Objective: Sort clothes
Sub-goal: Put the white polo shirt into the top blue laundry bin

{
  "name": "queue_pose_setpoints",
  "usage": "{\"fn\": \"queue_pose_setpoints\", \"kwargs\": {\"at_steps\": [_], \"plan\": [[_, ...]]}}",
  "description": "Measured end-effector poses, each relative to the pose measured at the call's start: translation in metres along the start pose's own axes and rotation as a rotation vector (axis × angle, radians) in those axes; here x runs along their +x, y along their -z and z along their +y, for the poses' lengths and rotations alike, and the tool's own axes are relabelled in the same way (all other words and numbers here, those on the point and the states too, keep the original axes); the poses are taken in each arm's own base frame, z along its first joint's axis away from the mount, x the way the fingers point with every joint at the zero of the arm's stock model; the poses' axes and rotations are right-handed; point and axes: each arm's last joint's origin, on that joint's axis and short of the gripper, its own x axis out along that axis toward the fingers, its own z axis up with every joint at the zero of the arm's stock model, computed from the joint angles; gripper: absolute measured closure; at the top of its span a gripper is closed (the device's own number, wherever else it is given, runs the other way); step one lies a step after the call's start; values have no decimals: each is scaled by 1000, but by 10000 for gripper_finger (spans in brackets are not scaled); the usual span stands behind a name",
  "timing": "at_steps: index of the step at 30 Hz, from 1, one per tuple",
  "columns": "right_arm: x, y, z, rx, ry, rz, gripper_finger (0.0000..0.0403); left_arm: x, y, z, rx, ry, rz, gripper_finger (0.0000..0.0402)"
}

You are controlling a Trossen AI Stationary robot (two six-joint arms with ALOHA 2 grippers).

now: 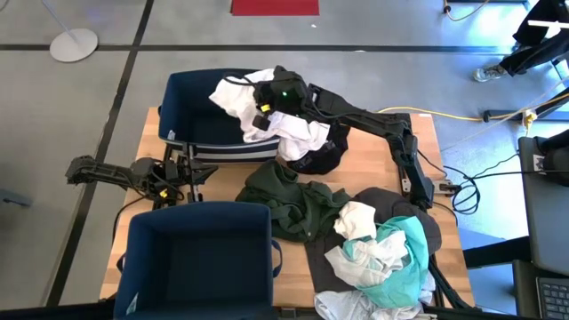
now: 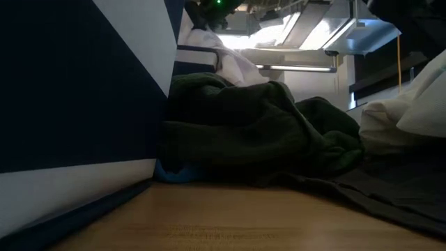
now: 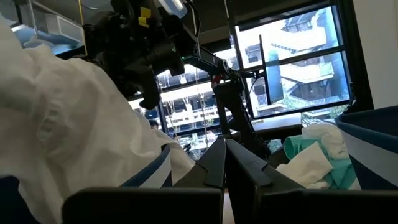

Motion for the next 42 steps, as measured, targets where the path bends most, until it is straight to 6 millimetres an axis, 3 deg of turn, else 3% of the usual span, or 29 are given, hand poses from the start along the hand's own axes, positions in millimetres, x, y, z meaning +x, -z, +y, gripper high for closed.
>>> {"fn": "queue_pose_setpoints", "kwargs": {"at_steps": [7, 12, 19, 23, 27, 32, 36, 42], "plan": [[-4, 1, 4, -20, 38, 47, 174, 0, 0, 0, -26, 0, -1, 402], [-24, -15, 14, -80, 42, 55, 122, 0, 0, 0, -14, 1, 2, 402], [-84, -29, 26, -191, 135, 179, 112, 0, 1, 0, -15, 2, 4, 402], [-124, -31, 23, -106, 98, 235, 112, 0, 1, 0, -34, 2, 5, 402], [-148, -20, 16, -40, 15, 362, 111, 0, 1, 0, -41, 2, 5, 402], [-157, 2, 17, -40, -11, 574, 111, 0, 1, 0, -48, 3, 8, 402], [-150, 16, 25, -48, -18, 637, 111, 0, 1, 0, -59, 3, 8, 402], [-155, 50, 31, -30, -15, 687, 111, 0, 3, -1, -75, 9, 27, 402]]}}
